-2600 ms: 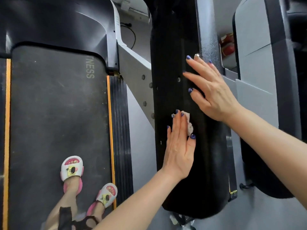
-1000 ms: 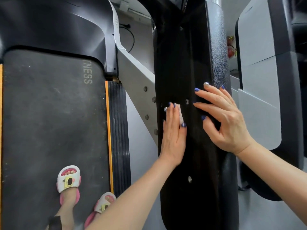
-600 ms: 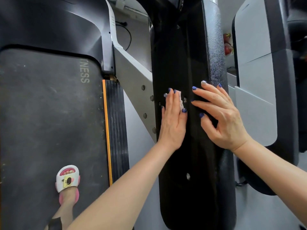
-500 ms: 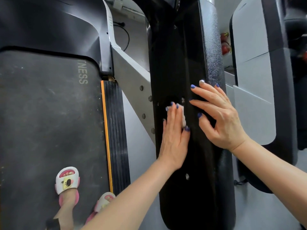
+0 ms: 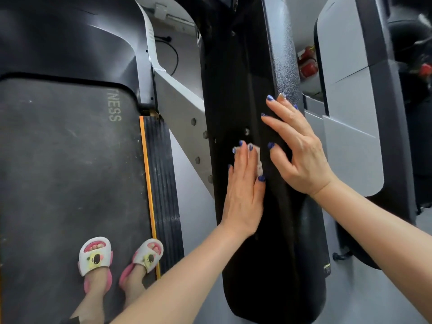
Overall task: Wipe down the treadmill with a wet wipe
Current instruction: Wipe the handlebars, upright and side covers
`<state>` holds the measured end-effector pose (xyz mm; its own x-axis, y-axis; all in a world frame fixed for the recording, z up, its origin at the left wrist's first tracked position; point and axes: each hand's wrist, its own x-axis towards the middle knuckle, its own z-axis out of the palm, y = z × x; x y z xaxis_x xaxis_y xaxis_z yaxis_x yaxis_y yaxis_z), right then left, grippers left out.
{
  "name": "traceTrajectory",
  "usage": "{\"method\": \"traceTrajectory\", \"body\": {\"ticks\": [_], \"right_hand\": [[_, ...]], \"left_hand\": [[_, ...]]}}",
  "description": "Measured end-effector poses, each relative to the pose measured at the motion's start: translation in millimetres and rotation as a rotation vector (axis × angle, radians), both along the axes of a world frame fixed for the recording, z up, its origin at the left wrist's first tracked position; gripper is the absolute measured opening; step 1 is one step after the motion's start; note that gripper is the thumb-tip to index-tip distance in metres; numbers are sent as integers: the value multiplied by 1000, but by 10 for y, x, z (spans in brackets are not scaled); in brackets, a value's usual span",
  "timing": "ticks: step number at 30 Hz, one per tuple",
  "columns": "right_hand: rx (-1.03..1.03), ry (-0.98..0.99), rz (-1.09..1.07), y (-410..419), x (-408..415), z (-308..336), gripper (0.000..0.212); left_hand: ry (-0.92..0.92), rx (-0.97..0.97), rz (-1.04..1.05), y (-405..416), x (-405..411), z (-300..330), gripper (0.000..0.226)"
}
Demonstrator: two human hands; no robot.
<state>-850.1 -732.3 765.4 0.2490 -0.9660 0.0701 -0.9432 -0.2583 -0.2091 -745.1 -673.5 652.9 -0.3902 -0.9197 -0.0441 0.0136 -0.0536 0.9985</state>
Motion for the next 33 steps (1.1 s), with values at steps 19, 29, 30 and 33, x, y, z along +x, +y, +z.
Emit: {"method": "traceTrajectory", "body": {"ticks": [19,29,30,33], "right_hand": [[144,35,-7,-713,-108,153,50],[16,-129,-40,-696,-109,16,43],[7,-156,-44,-694,-113,12,42],[-25,-193,-37,-692,-140,0,40]], "left_hand": [[95,5,121,603,-83,297,53],[5,-62,81,-121,-74,260,56],[8,-60,81,-65,-76,261,55],[3,-85,63,196,-62,253,56]]}}
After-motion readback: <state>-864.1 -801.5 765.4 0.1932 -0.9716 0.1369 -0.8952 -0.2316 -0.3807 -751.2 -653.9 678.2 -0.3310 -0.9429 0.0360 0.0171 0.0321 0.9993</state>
